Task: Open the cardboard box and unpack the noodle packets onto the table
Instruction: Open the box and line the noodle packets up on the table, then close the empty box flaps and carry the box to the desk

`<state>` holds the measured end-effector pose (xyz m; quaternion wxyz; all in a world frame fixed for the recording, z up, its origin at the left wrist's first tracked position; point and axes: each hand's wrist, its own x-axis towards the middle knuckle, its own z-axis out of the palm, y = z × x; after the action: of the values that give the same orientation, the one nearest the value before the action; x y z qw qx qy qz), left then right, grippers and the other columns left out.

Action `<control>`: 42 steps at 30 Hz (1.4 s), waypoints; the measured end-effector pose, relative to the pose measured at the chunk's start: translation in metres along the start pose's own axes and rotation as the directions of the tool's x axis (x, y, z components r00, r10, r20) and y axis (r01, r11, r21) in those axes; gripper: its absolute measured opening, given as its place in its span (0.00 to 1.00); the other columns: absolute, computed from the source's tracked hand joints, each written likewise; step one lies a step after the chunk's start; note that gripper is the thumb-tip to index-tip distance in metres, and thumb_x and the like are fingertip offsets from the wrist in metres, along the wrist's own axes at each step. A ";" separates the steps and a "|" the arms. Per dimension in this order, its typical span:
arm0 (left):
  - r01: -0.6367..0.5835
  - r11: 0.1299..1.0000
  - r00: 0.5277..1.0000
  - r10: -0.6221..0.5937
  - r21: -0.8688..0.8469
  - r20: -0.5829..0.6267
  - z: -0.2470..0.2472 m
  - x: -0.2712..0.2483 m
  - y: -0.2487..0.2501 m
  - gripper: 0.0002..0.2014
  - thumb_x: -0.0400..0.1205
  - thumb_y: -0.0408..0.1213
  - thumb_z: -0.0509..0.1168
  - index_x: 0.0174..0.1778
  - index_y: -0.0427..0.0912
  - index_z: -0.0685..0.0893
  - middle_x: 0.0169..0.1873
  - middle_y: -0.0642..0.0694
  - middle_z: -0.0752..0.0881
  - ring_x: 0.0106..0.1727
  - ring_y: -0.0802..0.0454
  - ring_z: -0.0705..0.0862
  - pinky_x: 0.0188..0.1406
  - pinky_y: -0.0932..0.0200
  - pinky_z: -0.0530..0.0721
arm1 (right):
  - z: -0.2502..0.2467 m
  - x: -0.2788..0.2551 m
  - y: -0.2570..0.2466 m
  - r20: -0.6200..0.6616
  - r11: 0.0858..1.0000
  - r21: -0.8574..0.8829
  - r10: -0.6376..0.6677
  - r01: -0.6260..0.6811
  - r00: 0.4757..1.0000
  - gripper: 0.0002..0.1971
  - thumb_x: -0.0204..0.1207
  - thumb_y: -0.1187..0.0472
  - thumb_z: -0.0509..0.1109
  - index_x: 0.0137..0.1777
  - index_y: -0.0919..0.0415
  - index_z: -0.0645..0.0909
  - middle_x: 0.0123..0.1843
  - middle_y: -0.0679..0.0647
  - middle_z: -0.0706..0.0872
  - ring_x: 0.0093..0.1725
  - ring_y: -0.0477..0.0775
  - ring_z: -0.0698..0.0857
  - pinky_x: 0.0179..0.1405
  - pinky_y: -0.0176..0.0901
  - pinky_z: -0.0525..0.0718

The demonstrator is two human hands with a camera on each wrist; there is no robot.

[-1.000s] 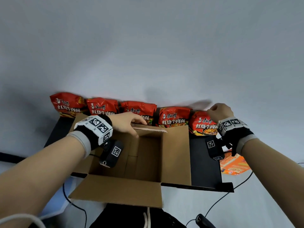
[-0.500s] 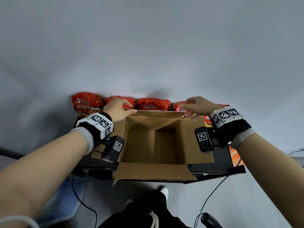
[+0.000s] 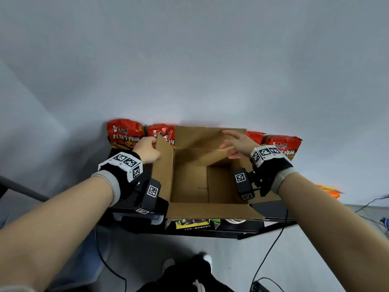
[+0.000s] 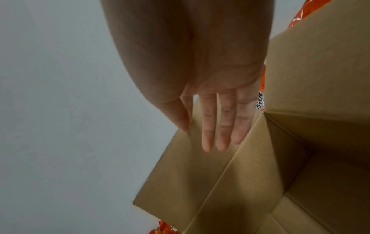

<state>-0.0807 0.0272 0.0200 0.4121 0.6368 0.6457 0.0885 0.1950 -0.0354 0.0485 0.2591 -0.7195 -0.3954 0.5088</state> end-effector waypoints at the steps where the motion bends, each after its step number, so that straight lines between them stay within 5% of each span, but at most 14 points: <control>1: -0.046 0.999 0.998 0.047 -0.029 0.039 0.001 -0.003 0.003 0.26 0.75 0.25 0.67 0.71 0.36 0.76 0.64 0.36 0.82 0.53 0.41 0.86 0.43 0.51 0.89 | 0.000 0.003 -0.002 0.017 1.000 0.011 0.007 -0.008 1.000 0.25 0.84 0.61 0.59 0.80 0.48 0.63 0.46 0.54 0.86 0.41 0.54 0.85 0.50 0.48 0.85; 4: -0.139 0.986 0.979 0.150 -0.090 0.139 0.009 -0.016 0.017 0.32 0.79 0.31 0.67 0.79 0.39 0.64 0.64 0.46 0.75 0.44 0.52 0.83 0.25 0.69 0.85 | -0.002 0.012 -0.010 0.067 0.999 0.025 0.031 -0.033 0.997 0.25 0.85 0.59 0.56 0.81 0.47 0.58 0.43 0.55 0.86 0.41 0.55 0.84 0.55 0.52 0.82; 8: -0.179 0.983 0.882 0.140 0.045 0.450 0.032 -0.021 0.034 0.28 0.83 0.46 0.61 0.78 0.44 0.67 0.70 0.47 0.74 0.65 0.47 0.80 0.47 0.60 0.87 | -0.006 0.022 -0.015 0.114 0.998 -0.016 0.060 -0.059 0.992 0.25 0.86 0.56 0.54 0.82 0.45 0.57 0.43 0.56 0.87 0.40 0.54 0.85 0.50 0.47 0.84; 11: -0.230 0.956 0.839 0.098 0.185 0.536 0.044 -0.017 0.036 0.25 0.86 0.49 0.54 0.79 0.45 0.66 0.75 0.44 0.73 0.66 0.45 0.81 0.49 0.61 0.82 | -0.017 0.025 -0.014 0.137 0.995 -0.083 0.063 -0.052 0.989 0.23 0.85 0.55 0.55 0.80 0.46 0.62 0.45 0.55 0.88 0.45 0.57 0.87 0.58 0.54 0.84; 14: -0.157 0.984 0.834 0.085 0.088 0.546 0.045 -0.011 0.035 0.30 0.86 0.42 0.55 0.82 0.56 0.51 0.78 0.44 0.68 0.57 0.49 0.81 0.40 0.63 0.78 | -0.037 0.019 -0.009 0.075 0.992 -0.126 -0.017 0.027 0.997 0.20 0.85 0.58 0.56 0.76 0.48 0.70 0.44 0.53 0.88 0.41 0.54 0.85 0.54 0.50 0.85; 19: -0.138 0.989 0.862 0.090 0.059 0.500 0.041 -0.001 0.046 0.44 0.83 0.40 0.62 0.77 0.70 0.35 0.72 0.40 0.76 0.51 0.44 0.89 0.30 0.60 0.80 | -0.069 0.002 0.018 -0.081 0.963 -0.252 -0.117 0.093 0.990 0.20 0.80 0.62 0.63 0.73 0.51 0.75 0.60 0.55 0.82 0.59 0.52 0.80 0.65 0.43 0.76; 23: -0.082 0.992 0.890 0.031 0.093 0.455 0.042 0.008 0.052 0.46 0.81 0.43 0.65 0.75 0.76 0.34 0.78 0.38 0.69 0.46 0.48 0.91 0.44 0.49 0.89 | -0.083 -0.004 0.043 -0.243 0.937 -0.293 0.118 -0.188 0.963 0.29 0.79 0.58 0.64 0.78 0.62 0.63 0.71 0.62 0.76 0.67 0.62 0.79 0.68 0.51 0.76; 26: -0.057 0.995 0.888 0.016 0.076 0.459 0.041 0.010 0.053 0.45 0.81 0.42 0.65 0.75 0.75 0.34 0.72 0.42 0.77 0.47 0.47 0.91 0.50 0.44 0.89 | -0.078 -0.012 0.051 -0.134 0.936 -0.166 0.292 -0.312 0.947 0.23 0.82 0.54 0.62 0.71 0.68 0.70 0.61 0.62 0.84 0.58 0.61 0.85 0.61 0.57 0.84; 29: -0.036 0.997 0.882 -0.002 0.072 0.472 0.040 0.012 0.054 0.44 0.83 0.40 0.62 0.77 0.73 0.34 0.65 0.44 0.84 0.50 0.46 0.89 0.53 0.42 0.88 | -0.064 -0.021 0.046 0.054 0.969 -0.037 0.246 -0.244 0.968 0.20 0.83 0.51 0.59 0.67 0.64 0.76 0.50 0.58 0.87 0.47 0.56 0.87 0.49 0.51 0.87; 31: -0.018 0.998 0.874 -0.014 0.062 0.486 0.039 0.013 0.053 0.43 0.84 0.37 0.60 0.78 0.71 0.35 0.62 0.44 0.86 0.54 0.46 0.87 0.56 0.40 0.87 | -0.051 -0.021 0.041 0.150 0.972 -0.076 0.231 -0.221 0.961 0.21 0.84 0.47 0.55 0.67 0.60 0.75 0.56 0.58 0.85 0.48 0.57 0.87 0.46 0.46 0.87; 34: 0.005 0.999 0.864 -0.020 0.032 0.504 0.037 0.013 0.051 0.42 0.84 0.34 0.60 0.79 0.70 0.37 0.56 0.46 0.87 0.59 0.48 0.83 0.58 0.40 0.85 | -0.038 -0.013 0.043 0.223 0.967 -0.146 0.236 -0.207 0.946 0.26 0.84 0.45 0.51 0.72 0.63 0.74 0.66 0.61 0.82 0.57 0.57 0.83 0.55 0.50 0.84; 39: 0.080 0.983 0.869 0.011 -0.163 0.495 0.038 0.003 0.040 0.43 0.81 0.27 0.62 0.81 0.64 0.45 0.61 0.41 0.83 0.65 0.46 0.79 0.59 0.44 0.84 | -0.024 -0.008 0.053 0.374 0.952 -0.197 0.295 -0.235 0.879 0.31 0.83 0.42 0.50 0.79 0.61 0.63 0.73 0.58 0.79 0.66 0.54 0.78 0.71 0.55 0.71; 42: 0.073 0.941 0.957 0.027 -0.329 0.288 0.038 0.005 0.033 0.33 0.82 0.28 0.62 0.79 0.53 0.56 0.56 0.38 0.78 0.55 0.43 0.83 0.57 0.41 0.85 | -0.020 -0.010 0.055 0.390 0.955 -0.198 0.285 -0.223 0.876 0.31 0.83 0.44 0.50 0.80 0.63 0.60 0.75 0.57 0.77 0.70 0.55 0.76 0.76 0.56 0.67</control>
<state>-0.0309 0.0219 0.0147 0.6055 0.5554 0.5614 0.0987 0.2292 -0.0734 0.0186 0.0467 -0.6580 -0.3795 0.6488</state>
